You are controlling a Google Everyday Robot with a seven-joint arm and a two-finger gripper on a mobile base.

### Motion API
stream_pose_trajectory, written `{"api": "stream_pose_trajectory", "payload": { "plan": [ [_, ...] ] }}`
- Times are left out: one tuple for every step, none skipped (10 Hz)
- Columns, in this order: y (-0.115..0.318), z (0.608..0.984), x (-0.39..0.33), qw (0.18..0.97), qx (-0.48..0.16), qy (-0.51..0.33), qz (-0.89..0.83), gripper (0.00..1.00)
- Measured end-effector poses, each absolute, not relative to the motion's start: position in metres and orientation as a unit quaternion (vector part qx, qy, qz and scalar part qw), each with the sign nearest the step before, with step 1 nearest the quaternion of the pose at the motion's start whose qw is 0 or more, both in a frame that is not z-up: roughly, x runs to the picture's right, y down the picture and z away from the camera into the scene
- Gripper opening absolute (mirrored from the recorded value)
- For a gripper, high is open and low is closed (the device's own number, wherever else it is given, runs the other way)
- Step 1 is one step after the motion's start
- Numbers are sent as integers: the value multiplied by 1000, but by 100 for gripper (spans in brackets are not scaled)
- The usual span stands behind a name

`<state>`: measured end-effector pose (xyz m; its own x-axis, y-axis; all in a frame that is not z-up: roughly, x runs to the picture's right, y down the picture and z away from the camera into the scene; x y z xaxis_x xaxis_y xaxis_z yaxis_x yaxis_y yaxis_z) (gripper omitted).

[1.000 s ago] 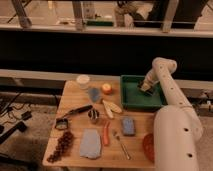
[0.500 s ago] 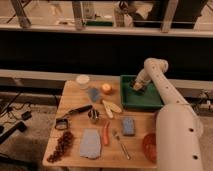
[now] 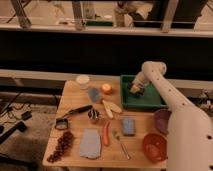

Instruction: Wipe tray with eraser

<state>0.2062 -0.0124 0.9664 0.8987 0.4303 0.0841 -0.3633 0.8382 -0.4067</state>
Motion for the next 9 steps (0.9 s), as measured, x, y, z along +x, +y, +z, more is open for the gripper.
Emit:
{"api": "stream_pose_trajectory", "payload": {
  "plan": [
    [-5, 958, 203, 954, -195, -88, 208, 18],
    [0, 952, 203, 954, -196, -87, 208, 18],
    [8, 943, 203, 954, -197, -88, 208, 18],
    [12, 939, 199, 954, -199, -91, 207, 18],
    [14, 937, 195, 954, -200, -93, 205, 18],
    [17, 934, 191, 953, -202, -94, 204, 18],
    [19, 931, 193, 953, -203, -93, 206, 18],
    [22, 929, 196, 952, -203, -91, 210, 18],
    [23, 928, 202, 951, -202, -88, 215, 18]
  ]
}}
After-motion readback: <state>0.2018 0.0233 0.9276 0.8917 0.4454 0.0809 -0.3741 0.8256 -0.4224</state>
